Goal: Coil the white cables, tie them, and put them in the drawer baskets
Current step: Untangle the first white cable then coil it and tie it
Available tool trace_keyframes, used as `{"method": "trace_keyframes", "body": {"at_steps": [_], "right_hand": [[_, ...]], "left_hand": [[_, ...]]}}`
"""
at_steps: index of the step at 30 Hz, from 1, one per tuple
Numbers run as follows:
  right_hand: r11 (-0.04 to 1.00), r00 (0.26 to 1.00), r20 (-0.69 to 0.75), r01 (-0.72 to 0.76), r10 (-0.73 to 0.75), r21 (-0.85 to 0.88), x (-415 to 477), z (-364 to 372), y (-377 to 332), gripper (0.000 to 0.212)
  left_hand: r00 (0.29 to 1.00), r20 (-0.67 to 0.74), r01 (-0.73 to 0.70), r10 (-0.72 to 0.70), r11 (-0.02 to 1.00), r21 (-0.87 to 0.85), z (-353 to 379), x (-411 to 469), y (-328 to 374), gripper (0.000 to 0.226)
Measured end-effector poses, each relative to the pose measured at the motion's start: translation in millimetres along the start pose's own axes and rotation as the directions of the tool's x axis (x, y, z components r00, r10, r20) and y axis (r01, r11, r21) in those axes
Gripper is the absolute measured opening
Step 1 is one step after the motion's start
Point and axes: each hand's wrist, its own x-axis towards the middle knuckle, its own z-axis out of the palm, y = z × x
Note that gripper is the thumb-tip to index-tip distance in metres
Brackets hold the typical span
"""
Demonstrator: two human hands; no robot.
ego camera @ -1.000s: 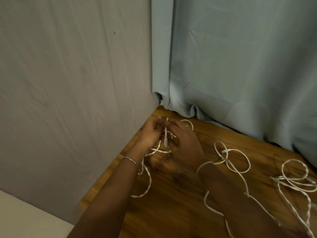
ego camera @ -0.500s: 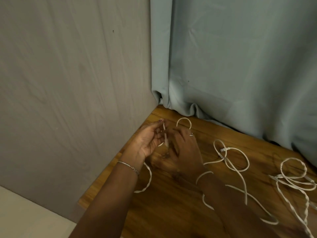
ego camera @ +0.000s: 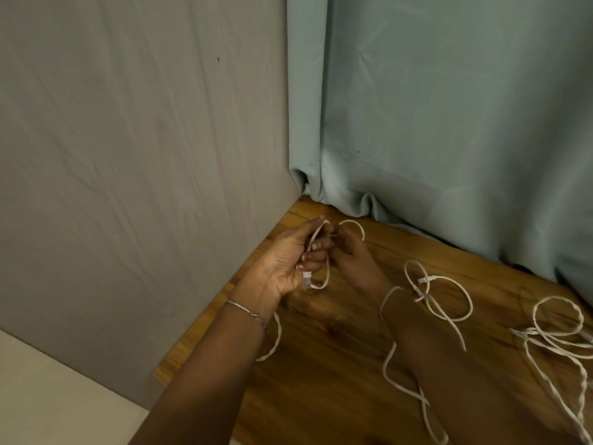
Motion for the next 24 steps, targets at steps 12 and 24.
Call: {"method": "trace_keyframes", "body": {"at_steps": [12, 24], "right_hand": [[0.926, 0.986, 0.158, 0.107, -0.052, -0.363, -11.4, 16.1, 6.9, 0.028], [0.909, 0.908, 0.394, 0.034, 0.146, -0.415, -30.4, 26.8, -10.7, 0.034]], "left_hand": [[0.938, -0.186, -0.32, 0.294, 0.939, -0.129, -13.8, 17.7, 8.0, 0.033], [0.859, -0.258, -0.438, 0.442, 0.896, 0.077, -33.7, 33.2, 7.6, 0.031]]}}
